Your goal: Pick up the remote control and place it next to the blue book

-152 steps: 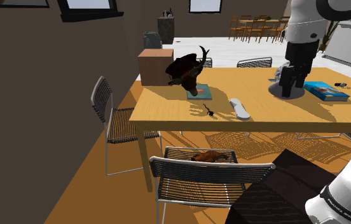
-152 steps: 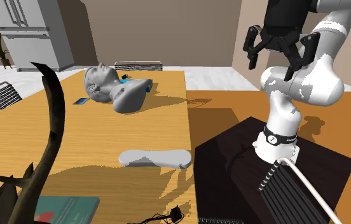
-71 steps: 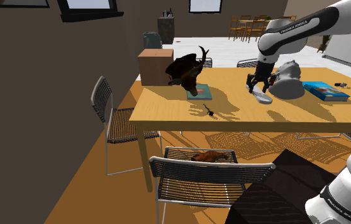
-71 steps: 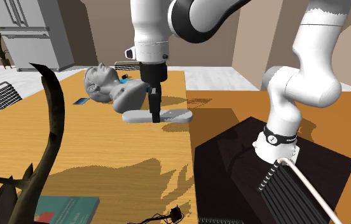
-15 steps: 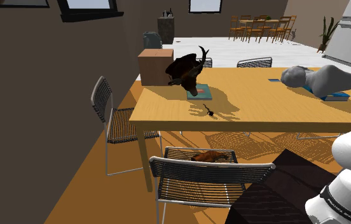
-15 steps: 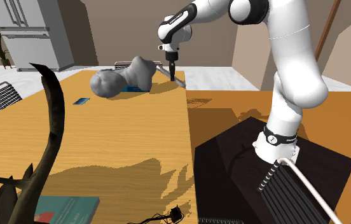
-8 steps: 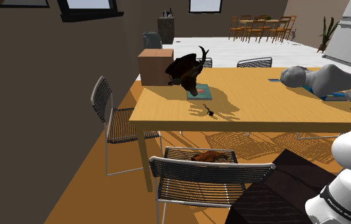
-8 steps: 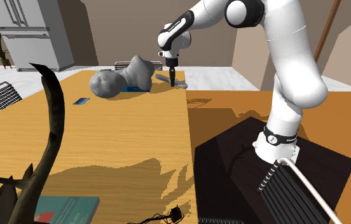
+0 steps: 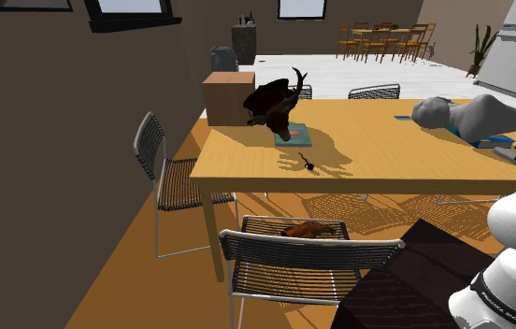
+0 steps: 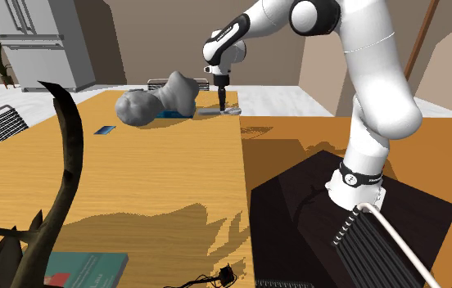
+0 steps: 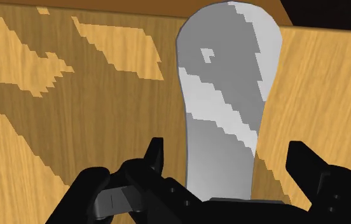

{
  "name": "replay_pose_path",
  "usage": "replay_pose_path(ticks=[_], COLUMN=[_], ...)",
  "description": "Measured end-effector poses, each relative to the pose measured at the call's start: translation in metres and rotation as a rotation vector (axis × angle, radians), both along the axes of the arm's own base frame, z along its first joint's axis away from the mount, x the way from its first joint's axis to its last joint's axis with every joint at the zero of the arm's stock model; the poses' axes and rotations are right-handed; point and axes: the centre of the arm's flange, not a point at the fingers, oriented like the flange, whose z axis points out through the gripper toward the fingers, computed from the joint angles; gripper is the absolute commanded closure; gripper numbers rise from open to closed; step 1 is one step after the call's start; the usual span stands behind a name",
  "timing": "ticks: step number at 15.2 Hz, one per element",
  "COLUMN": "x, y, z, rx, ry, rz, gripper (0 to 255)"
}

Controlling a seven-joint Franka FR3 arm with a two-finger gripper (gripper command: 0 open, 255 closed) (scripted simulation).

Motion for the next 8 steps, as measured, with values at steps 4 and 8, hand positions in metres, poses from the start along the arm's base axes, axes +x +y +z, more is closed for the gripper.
replay_pose_path(ticks=[4, 8], x=[-0.001, 0.0], y=[0.0, -0.002], z=[0.006, 0.045], rx=[0.0, -0.001], ry=[0.0, -0.001], rz=[0.0, 0.0], gripper=[0, 0])
